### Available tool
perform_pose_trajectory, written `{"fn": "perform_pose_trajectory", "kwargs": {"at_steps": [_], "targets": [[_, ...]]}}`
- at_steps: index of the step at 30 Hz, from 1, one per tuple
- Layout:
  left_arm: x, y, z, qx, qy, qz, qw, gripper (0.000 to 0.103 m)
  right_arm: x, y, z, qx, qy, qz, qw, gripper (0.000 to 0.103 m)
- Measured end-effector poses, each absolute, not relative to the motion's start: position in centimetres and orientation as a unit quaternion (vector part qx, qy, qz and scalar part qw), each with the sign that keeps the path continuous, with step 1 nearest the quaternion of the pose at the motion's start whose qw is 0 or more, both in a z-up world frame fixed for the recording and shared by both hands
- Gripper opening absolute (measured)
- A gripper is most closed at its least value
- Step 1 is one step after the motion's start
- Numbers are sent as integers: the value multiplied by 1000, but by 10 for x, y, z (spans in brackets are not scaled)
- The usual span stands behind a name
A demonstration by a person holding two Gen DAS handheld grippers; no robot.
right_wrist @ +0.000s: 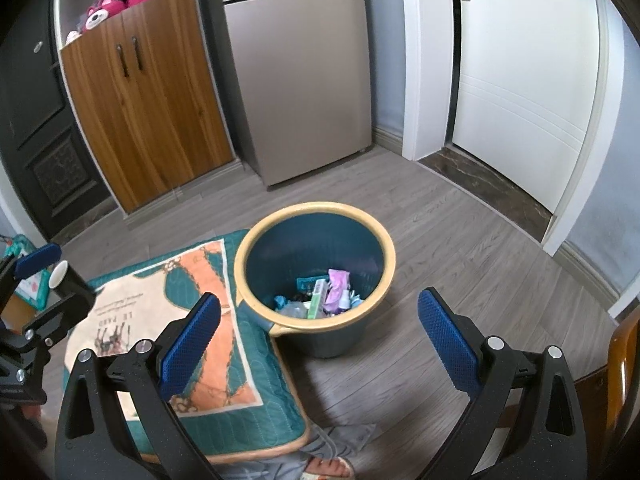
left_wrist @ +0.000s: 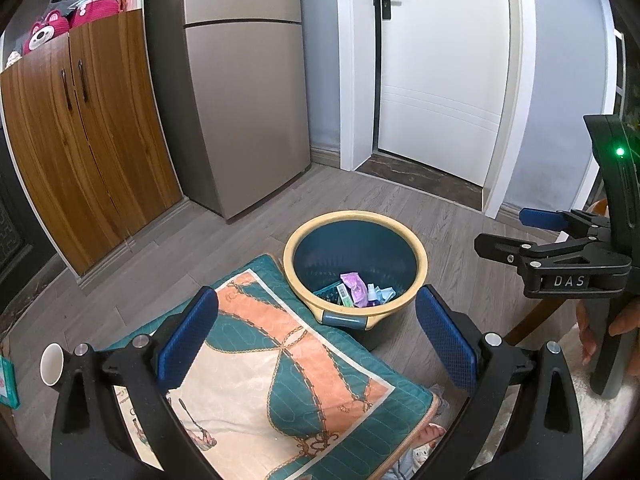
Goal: Collect trash
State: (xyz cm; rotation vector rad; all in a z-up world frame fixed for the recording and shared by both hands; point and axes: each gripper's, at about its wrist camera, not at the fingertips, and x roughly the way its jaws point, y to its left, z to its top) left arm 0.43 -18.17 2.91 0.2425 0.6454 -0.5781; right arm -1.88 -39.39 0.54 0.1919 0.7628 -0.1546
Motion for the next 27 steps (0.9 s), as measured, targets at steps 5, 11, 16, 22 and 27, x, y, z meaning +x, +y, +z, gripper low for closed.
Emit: {"fn": "perform_pose_trajectory", "kwargs": {"at_steps": [5, 11, 16, 22, 27], "targets": [[4, -180, 28, 117, 309, -280, 901, 97, -19, -392, 7, 92, 371, -76, 921, 98], [3, -179, 29, 118, 308, -279, 902, 97, -19, -392, 7, 92, 371, -77, 921, 98], [5, -177, 29, 110, 313, -285, 899, 97, -19, -392, 7, 91, 372, -77, 921, 98], [7, -174, 32, 88, 317, -287, 900, 97, -20, -394, 8, 90, 372, -76, 921, 98], [7, -176, 32, 91, 316, -283, 901, 97, -19, -393, 8, 90, 372, -76, 921, 98]]}}
